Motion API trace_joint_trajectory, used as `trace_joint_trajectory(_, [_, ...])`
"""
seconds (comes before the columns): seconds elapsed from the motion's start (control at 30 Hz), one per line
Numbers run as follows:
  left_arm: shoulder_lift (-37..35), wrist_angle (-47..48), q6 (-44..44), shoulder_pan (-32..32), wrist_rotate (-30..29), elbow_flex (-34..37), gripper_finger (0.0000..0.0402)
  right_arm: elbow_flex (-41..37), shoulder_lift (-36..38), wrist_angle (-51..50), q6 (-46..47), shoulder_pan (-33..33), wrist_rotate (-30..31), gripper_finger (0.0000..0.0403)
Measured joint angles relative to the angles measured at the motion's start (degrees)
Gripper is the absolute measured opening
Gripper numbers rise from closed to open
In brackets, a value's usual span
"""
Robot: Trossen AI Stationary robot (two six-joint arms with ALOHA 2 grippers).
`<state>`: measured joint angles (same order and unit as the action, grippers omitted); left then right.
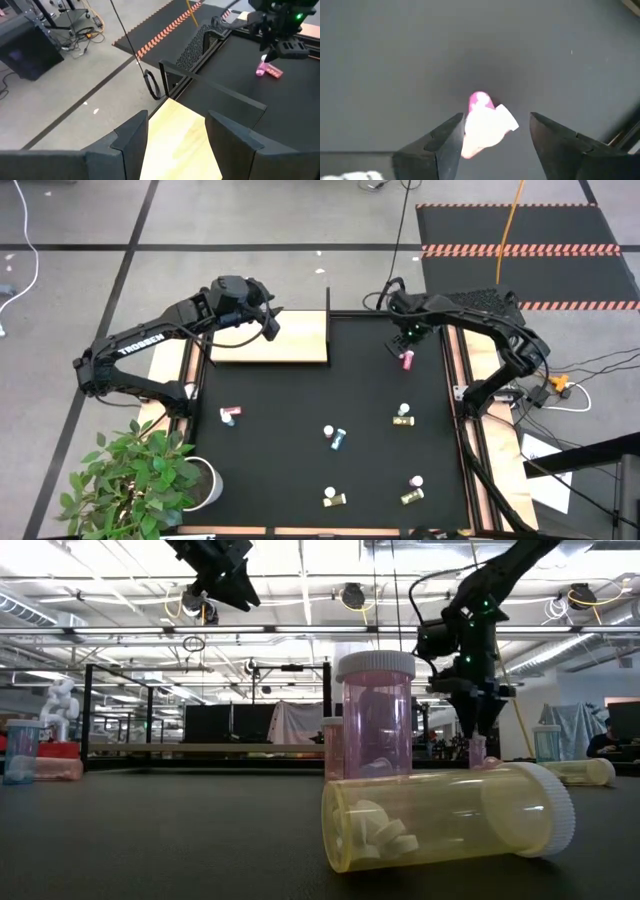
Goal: Pick and place medicine bottles onto shelf by color
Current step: Put the purple pill bottle on the shelf
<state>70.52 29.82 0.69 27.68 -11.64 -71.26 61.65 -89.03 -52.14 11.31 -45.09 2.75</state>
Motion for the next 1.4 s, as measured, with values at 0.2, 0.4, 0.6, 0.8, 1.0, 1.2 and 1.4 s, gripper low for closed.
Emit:
trace_joint_trajectory(0.2, [0.0, 0.0, -1.5, 0.0, 0.0, 0.0, 0.02, -3.0, 0.1, 1.3, -0.2, -0.2, -0.1, 0.0199])
trace_joint_trajectory(0.4, [0.0, -0.1, -2.0, 0.0, -0.5, 0.0, 0.02, -3.3, 0.1, 2.7, -1.1, -0.2, -0.1, 0.0179])
trace_joint_trajectory(0.6, [0.0, -0.1, -2.9, 0.0, -0.5, 0.0, 0.02, -3.3, 0.1, 2.6, -1.7, -0.2, -0.4, 0.0151])
trace_joint_trajectory(0.8, [0.0, -0.1, -3.2, 0.0, -0.5, 0.0, 0.02, -3.3, 0.1, 2.6, -2.2, -0.2, -1.5, 0.014])
trace_joint_trajectory(1.0, [0.0, -0.2, -3.2, 0.0, -0.5, 0.0, 0.02, -1.4, 0.4, 0.1, -3.9, 0.2, -1.5, 0.0131])
trace_joint_trajectory(1.2, [0.0, -2.0, -2.8, 0.0, -0.6, 0.0, 0.02, 3.5, 0.4, -1.5, -6.0, 0.4, -1.5, 0.0117])
trace_joint_trajectory(1.4, [0.0, -2.3, -2.1, 0.2, -0.6, 0.0, 0.02, 15.3, 0.4, -10.4, -7.5, 1.2, -1.2, 0.0118])
